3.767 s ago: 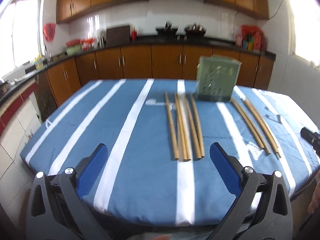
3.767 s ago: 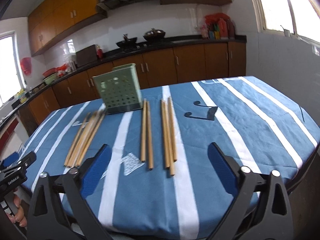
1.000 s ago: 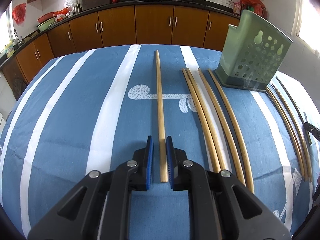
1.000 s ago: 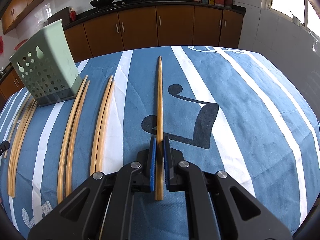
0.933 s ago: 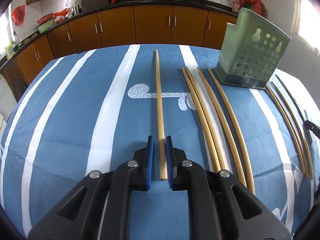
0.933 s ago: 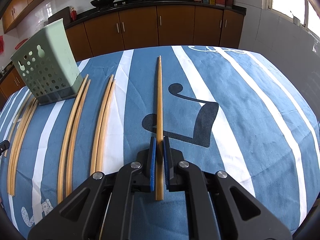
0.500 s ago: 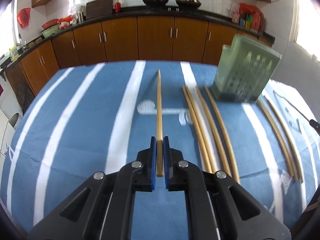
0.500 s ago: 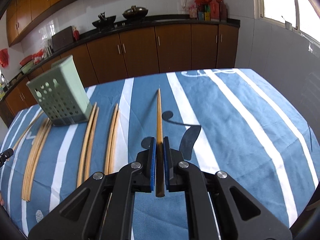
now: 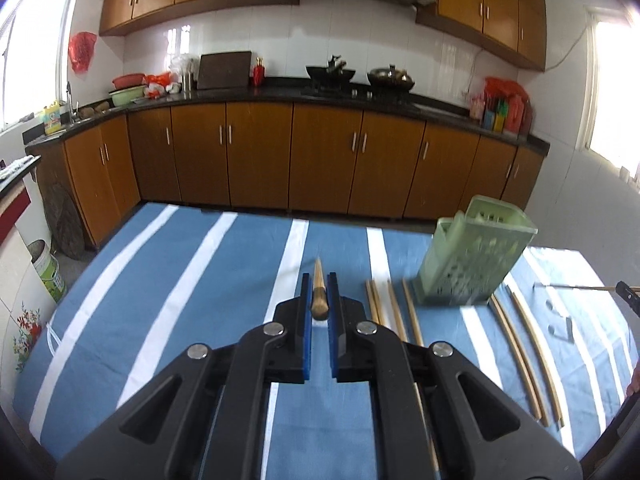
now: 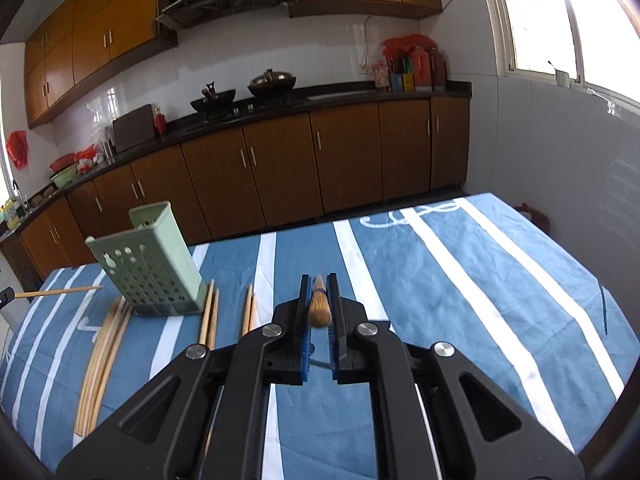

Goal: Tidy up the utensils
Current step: 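Lift the chopsticks with both tools and carry them over the green holder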

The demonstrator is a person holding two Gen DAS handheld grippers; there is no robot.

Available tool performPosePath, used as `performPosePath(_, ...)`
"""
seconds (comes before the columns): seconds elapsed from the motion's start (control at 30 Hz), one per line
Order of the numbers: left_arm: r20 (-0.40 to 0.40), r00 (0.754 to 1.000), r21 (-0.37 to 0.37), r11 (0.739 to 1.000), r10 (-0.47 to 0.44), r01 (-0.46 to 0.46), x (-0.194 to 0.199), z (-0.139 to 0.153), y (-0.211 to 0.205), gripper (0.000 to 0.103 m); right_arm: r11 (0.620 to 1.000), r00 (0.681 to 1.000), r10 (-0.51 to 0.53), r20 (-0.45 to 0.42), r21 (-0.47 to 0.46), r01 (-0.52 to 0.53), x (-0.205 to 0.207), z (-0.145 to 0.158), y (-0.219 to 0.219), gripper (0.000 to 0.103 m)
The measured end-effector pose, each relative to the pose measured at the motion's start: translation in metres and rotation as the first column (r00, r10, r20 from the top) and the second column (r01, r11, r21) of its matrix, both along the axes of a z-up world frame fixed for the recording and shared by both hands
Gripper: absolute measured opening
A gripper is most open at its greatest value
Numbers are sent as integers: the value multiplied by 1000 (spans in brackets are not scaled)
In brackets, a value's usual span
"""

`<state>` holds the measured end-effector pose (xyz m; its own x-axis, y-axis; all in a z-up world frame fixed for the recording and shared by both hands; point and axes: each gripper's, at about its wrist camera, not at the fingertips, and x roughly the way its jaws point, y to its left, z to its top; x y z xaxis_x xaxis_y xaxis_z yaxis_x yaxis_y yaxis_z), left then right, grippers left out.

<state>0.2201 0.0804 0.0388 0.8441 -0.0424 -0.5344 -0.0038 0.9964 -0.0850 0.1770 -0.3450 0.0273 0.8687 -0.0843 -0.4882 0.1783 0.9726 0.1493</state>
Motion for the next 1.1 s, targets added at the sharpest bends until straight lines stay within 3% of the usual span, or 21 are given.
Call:
performPosePath(0.53, 72, 997, 6, 1000, 23, -24, 9, 44, 9, 8, 1000, 998, 6, 63, 7, -6, 13, 34, 5, 8)
performPosePath(0.67, 98, 995, 14, 1000, 20, -21, 12, 64, 10, 8, 1000, 995, 7, 99, 15, -8, 17, 56, 1, 8)
performPosePath(0.9, 220, 975, 25, 1000, -10, 5, 13, 130, -5, 8, 996, 967, 57, 246, 58, -74, 19, 126, 4, 8)
performPosePath(1.1, 342, 940, -89, 995, -11, 44, 24, 188, -30, 8, 976, 926, 127, 356, 124, -181, 30, 166, 26, 8)
